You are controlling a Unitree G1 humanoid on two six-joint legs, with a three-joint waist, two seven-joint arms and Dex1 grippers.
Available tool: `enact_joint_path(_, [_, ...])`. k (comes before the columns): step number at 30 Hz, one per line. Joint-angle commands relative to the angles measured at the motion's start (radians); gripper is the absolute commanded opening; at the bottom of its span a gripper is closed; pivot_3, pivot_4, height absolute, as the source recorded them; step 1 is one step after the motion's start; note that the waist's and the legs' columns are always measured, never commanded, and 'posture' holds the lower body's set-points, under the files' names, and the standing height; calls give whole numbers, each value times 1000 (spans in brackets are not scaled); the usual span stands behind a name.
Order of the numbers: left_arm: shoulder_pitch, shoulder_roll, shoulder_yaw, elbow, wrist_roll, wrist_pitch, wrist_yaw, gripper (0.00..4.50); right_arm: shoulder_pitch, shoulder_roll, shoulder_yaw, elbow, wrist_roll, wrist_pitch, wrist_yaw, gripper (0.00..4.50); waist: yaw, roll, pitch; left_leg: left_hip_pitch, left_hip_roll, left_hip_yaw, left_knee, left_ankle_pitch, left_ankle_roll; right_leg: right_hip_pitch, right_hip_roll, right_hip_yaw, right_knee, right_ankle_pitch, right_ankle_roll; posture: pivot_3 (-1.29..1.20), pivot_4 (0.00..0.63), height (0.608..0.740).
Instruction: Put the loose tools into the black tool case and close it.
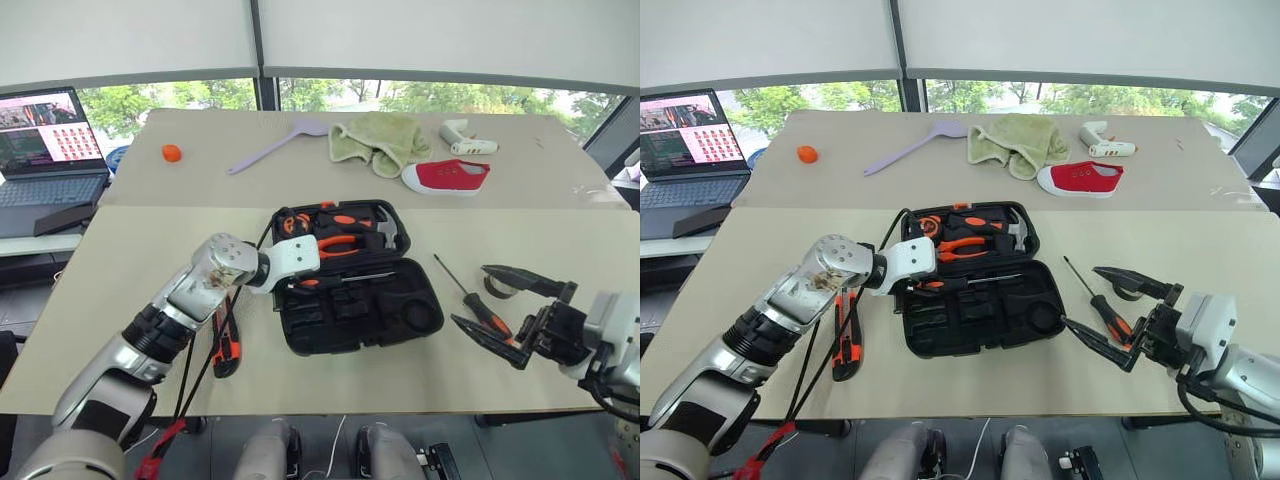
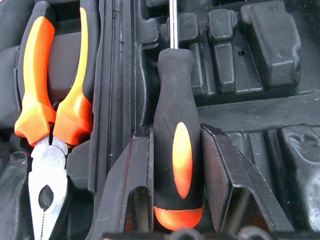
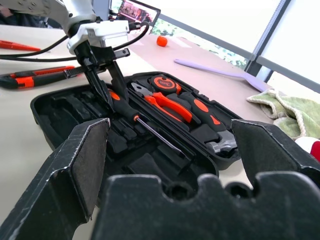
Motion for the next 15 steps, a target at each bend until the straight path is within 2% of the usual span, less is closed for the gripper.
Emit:
enact_joint_path(1, [2,-16,28,4,33,1,33,860,17,3,-31,-41,15,7,-12,4500,2,0,0,0,0,0,0,0,0,0,0,0,0,0,0,0,150,740])
enact_joint_path(2, [5,-20,33,4,35,3,38,860,20,3,-29,-42,17,9,-12,4500,3,0,0,0,0,-1,0,0,0,0,0,0,0,0,0,0,150,740])
enact_joint_path(4, [7,-40,57,-10,26,6,58,1865,28,2,-26,-39,26,15,-4,4500,4,0,0,0,0,-1,1,0,0,0,0,0,1,0,0,0,150,740])
enact_joint_path(9, [28,-131,165,-109,-86,-47,74,3709,45,2,-13,-37,40,33,19,4500,13,0,0,-1,0,-2,3,-1,2,1,-1,0,2,0,0,0,150,740])
enact_joint_path(12, [53,-148,201,-164,-120,-50,76,3709,58,4,-12,-30,45,32,33,4500,14,0,0,-1,0,-2,4,-1,2,1,-1,0,1,0,0,0,150,740])
enact_joint_path(15, [77,-133,202,-166,-96,-87,84,3709,70,7,-9,-24,46,30,45,4500,13,0,0,0,0,-2,3,-1,2,1,-1,0,1,0,0,0,150,740])
